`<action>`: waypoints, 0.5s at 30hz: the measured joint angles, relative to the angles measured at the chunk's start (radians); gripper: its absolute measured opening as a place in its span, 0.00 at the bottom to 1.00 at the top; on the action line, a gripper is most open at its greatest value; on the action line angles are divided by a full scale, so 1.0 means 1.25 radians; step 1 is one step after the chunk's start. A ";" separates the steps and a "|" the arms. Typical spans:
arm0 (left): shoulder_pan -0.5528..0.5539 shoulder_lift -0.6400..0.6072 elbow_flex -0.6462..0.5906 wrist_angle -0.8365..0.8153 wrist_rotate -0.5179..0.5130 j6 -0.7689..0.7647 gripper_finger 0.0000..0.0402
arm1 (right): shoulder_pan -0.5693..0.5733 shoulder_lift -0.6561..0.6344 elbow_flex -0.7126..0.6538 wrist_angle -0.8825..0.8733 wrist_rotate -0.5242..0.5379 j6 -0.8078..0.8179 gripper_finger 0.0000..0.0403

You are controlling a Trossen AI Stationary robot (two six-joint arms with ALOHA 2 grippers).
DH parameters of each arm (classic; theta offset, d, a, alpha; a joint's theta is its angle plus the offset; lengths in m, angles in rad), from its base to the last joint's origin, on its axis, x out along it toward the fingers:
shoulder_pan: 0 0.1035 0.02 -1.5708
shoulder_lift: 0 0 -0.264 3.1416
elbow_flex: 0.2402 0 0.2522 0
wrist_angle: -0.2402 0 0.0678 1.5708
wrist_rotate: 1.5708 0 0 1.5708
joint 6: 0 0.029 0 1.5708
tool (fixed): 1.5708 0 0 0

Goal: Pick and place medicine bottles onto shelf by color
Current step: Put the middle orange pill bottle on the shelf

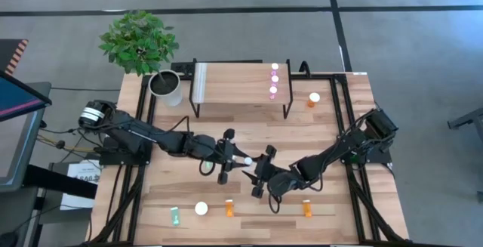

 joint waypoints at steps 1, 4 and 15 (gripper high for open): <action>0.009 -0.003 0.000 -0.002 0.000 0.000 0.25 | 0.002 -0.012 0.000 -0.028 0.002 0.004 0.60; 0.042 -0.007 0.015 -0.018 0.006 -0.001 0.25 | 0.009 -0.056 0.000 -0.129 0.019 0.061 0.63; 0.183 -0.015 0.177 -0.185 0.083 0.068 0.24 | 0.074 -0.135 0.001 -0.438 0.120 0.275 0.63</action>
